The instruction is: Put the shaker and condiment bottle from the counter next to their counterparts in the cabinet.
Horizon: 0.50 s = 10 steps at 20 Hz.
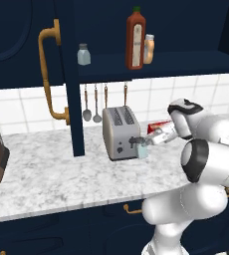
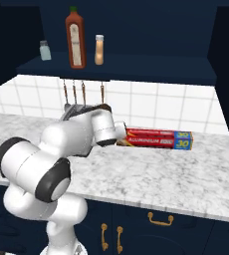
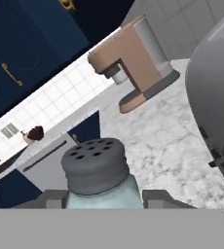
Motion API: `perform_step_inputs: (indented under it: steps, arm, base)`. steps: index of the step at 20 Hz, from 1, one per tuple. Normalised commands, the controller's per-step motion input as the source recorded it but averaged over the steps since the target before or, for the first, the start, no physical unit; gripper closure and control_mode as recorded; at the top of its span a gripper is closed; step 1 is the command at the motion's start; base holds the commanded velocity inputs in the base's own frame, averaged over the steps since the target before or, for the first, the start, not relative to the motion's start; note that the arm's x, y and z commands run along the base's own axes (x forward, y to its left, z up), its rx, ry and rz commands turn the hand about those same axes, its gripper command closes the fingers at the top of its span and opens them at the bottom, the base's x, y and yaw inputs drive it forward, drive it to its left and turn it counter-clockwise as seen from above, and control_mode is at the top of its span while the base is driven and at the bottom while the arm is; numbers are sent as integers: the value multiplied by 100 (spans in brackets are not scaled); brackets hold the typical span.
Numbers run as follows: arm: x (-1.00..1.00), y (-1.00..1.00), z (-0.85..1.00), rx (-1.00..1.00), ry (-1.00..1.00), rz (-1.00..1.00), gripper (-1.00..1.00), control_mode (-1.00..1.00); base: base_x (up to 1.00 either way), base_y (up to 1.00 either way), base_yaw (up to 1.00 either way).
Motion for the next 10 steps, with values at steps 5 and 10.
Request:
perform_step_inputs:
  steps: [5, 10]
  arm:
    - [0, 0, 76, 0, 0, -6, 100, -100]
    - [0, 0, 74, 0, 0, -9, 100, -100]
  base:
    - [0, 0, 0]
    - [0, 0, 0]
